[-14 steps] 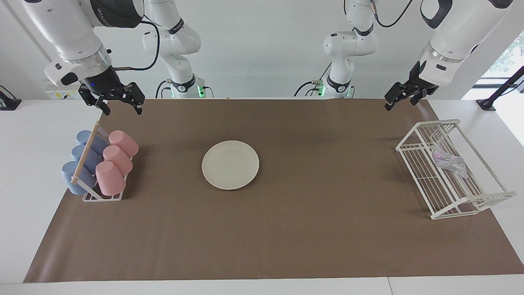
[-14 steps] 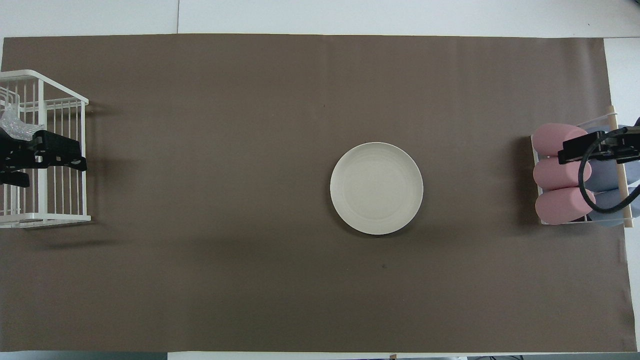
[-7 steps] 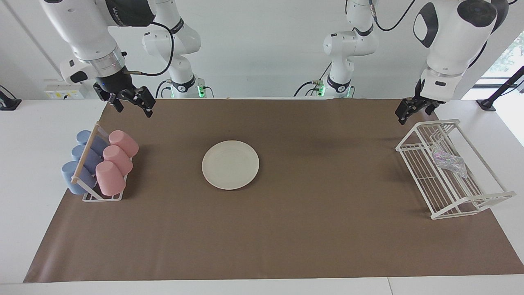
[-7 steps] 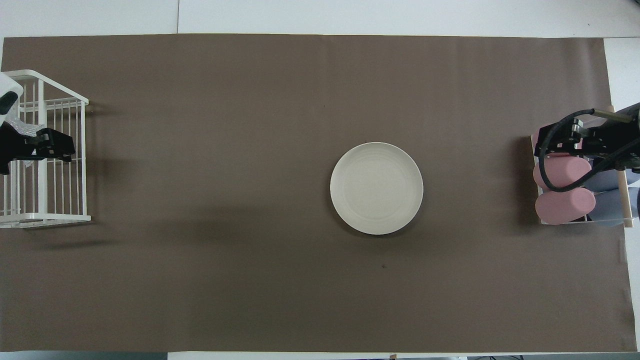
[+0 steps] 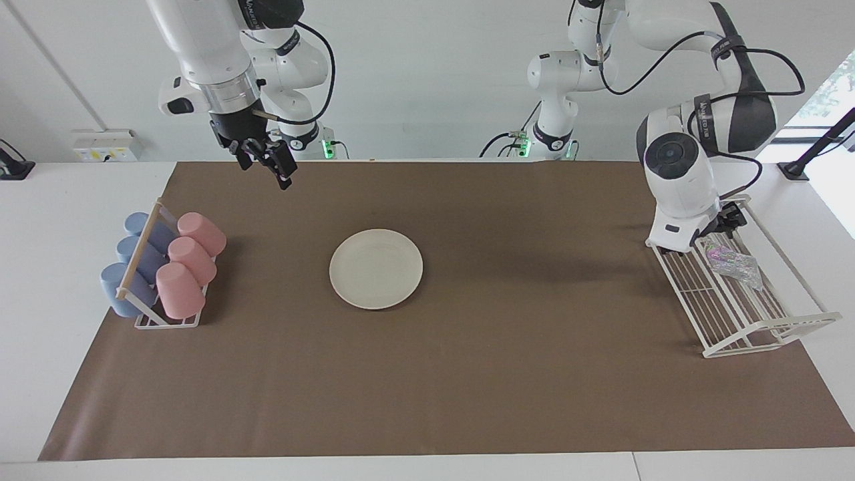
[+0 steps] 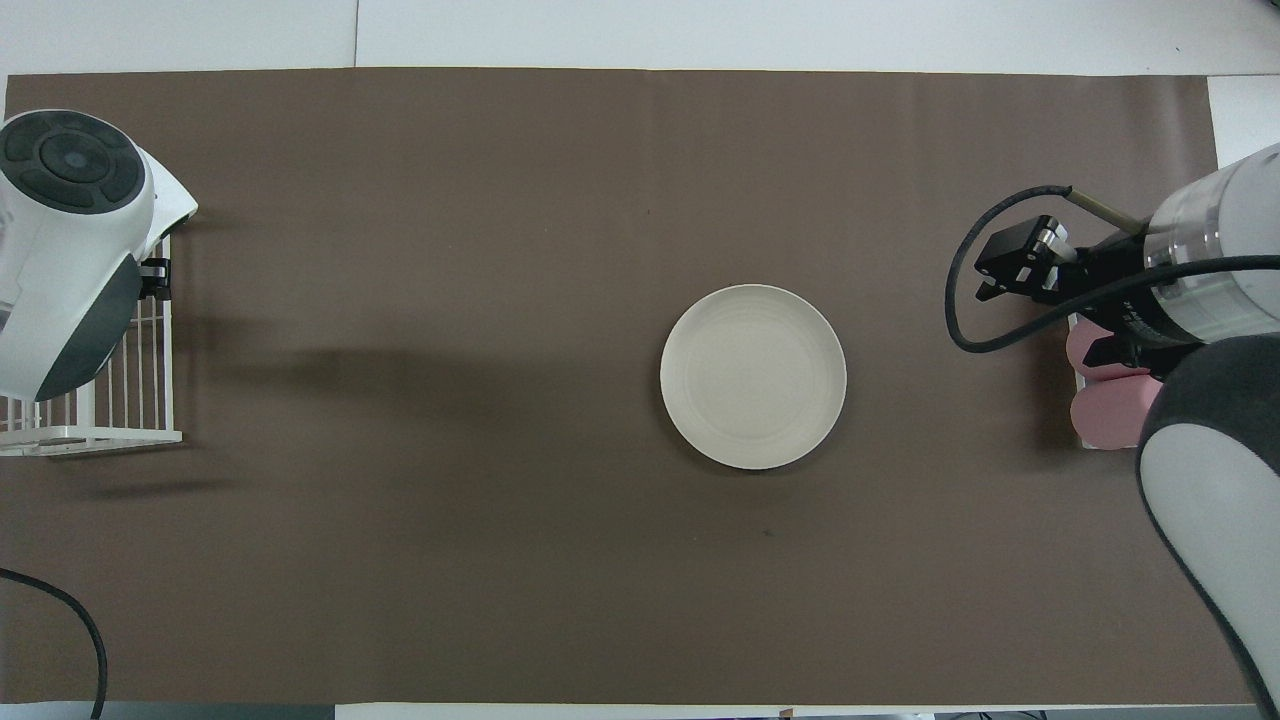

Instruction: Wipe plate with sponge

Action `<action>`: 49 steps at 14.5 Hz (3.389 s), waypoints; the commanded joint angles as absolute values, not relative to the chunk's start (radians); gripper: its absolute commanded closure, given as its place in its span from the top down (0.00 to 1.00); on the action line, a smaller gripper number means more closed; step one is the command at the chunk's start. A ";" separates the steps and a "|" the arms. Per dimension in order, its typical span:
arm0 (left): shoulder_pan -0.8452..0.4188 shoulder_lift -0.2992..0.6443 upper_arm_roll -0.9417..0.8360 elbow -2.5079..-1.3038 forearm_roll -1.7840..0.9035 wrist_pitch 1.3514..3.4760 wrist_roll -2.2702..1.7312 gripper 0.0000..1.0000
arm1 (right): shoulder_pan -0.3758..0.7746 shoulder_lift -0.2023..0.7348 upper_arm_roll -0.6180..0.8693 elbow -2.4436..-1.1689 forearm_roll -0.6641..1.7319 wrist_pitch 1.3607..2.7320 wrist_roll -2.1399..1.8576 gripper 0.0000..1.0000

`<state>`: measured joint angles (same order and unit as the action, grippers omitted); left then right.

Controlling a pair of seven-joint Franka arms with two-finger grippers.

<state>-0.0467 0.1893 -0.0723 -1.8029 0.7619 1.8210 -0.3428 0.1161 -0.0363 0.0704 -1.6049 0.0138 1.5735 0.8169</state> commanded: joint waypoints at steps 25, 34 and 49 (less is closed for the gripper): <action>-0.041 0.227 -0.072 -1.496 0.391 1.610 -0.347 0.00 | 0.578 0.347 0.114 -1.193 0.003 1.614 1.912 1.00; 0.072 0.149 -0.055 -1.477 -0.330 1.519 -0.341 0.00 | 0.640 0.420 0.112 -1.129 0.041 1.625 2.175 0.94; 0.124 0.029 -0.057 -1.946 -1.097 1.370 0.159 0.00 | 0.670 0.410 0.115 -1.173 0.038 1.722 2.178 1.00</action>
<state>0.1101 0.0322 -0.0534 -1.9053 -1.0524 1.4137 0.0760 0.6631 0.4094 0.1122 -1.1536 0.0426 1.6618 2.1601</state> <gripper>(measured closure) 0.960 0.000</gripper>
